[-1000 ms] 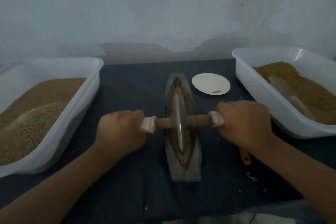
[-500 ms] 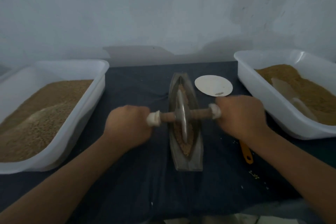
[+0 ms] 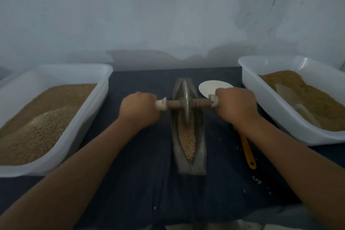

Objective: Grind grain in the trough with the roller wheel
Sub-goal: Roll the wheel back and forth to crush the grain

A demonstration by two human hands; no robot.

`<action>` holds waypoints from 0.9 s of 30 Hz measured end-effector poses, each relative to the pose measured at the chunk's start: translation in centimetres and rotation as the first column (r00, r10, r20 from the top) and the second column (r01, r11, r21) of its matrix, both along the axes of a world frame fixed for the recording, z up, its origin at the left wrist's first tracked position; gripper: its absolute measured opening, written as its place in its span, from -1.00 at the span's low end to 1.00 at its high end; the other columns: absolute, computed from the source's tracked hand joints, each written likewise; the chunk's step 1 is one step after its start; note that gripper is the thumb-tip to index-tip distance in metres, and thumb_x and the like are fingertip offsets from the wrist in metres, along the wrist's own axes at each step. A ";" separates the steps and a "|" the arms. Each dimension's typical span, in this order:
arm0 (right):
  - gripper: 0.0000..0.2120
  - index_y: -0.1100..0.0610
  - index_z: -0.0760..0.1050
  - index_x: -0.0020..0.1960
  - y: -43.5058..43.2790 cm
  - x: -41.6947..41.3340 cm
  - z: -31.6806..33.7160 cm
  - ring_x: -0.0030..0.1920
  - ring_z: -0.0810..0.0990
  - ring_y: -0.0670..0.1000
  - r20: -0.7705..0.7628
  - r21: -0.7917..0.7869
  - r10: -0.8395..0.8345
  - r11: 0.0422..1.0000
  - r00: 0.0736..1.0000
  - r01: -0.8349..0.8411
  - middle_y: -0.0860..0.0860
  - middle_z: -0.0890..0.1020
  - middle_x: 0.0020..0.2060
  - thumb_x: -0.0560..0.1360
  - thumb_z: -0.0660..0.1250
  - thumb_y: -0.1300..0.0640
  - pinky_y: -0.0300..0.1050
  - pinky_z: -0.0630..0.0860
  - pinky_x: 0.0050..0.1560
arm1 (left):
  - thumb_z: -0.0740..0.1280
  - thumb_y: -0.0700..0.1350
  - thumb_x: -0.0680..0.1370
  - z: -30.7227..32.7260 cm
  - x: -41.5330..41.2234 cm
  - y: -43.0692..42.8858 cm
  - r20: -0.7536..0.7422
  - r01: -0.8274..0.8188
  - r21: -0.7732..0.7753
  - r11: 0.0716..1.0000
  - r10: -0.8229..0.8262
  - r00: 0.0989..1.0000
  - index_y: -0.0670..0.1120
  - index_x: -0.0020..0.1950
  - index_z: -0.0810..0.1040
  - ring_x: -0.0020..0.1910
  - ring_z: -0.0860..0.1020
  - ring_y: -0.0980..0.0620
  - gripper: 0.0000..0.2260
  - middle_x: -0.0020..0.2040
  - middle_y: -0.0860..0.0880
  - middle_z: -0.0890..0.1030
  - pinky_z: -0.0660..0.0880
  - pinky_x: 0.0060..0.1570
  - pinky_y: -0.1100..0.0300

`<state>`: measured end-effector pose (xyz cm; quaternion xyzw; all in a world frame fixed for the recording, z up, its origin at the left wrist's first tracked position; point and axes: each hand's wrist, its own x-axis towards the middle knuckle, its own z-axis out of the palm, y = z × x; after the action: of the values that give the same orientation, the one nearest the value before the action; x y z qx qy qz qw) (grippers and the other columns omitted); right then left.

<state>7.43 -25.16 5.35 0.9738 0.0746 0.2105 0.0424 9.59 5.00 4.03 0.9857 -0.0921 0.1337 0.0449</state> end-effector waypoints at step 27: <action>-0.70 -0.02 0.40 -0.26 -1.1 -2.2 -1.8 -0.49 0.42 -0.02 0.089 0.041 0.099 0.994 0.991 -0.103 -0.12 0.42 -0.46 0.54 0.34 -0.14 -0.10 0.43 -0.48 | 0.37 0.13 0.46 -0.6 -1.7 0.8 0.056 0.085 0.005 0.996 -0.085 0.995 0.05 -0.34 0.37 -0.34 0.57 -0.05 -0.71 -0.36 0.10 0.50 0.43 -0.34 0.14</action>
<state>5.25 -26.25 3.52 0.9594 0.1169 0.2564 0.0127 7.92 5.81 3.44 0.9768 -0.1354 0.1590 0.0469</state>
